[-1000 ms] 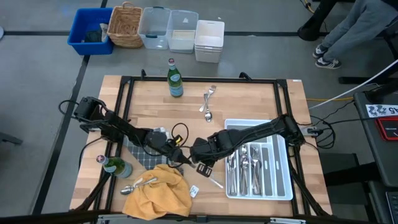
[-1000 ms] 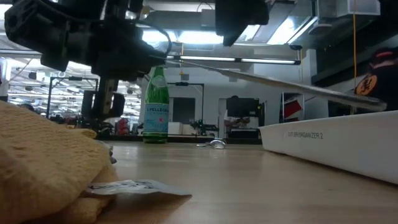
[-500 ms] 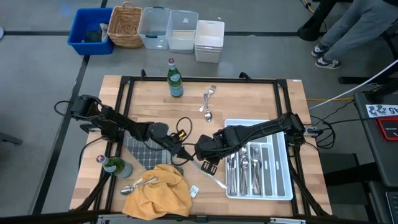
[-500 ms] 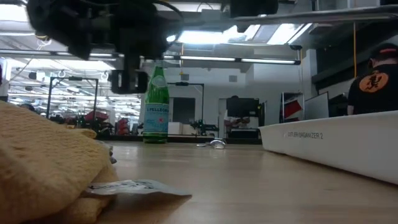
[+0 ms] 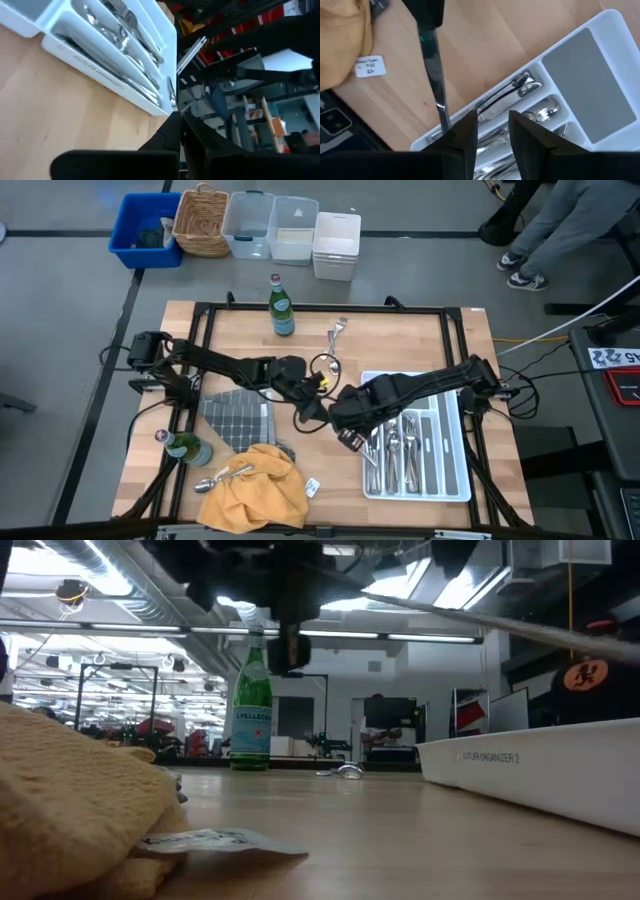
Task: Sort silverware
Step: Stack the silver knife into the white utensil tray with the other silver knives
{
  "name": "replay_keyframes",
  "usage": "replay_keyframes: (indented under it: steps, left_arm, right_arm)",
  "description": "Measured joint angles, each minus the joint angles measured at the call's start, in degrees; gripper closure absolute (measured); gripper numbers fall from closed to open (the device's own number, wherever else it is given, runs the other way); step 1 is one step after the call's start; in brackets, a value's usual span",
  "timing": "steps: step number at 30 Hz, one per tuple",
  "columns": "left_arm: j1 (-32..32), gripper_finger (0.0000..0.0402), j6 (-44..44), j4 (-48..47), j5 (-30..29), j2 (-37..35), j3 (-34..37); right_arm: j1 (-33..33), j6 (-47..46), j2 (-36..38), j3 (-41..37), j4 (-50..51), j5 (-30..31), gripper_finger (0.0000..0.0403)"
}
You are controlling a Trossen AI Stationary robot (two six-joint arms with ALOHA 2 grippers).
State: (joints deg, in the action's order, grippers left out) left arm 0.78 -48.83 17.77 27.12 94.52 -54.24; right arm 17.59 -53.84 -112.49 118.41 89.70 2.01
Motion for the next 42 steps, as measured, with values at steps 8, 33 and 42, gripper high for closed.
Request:
replay_keyframes:
  steps: [8,33,42]
  left_arm:
    - [0.3,0.0401,6.2,-0.8,4.7,8.4,-6.7]
    - [-2.4,0.0401,48.5,-2.1,13.3,18.8,-19.1]
    - [-1.5,0.0401,59.0,-2.3,13.4,18.9,-19.1]
  right_arm:
    - [4.6,-0.5,0.5,0.0,0.3,0.4,0.0292]
    - [20.0,-23.7,-1.4,0.0,0.3,10.3,0.0292]
    - [19.9,-28.5,-6.7,0.0,0.3,10.6,0.0292]
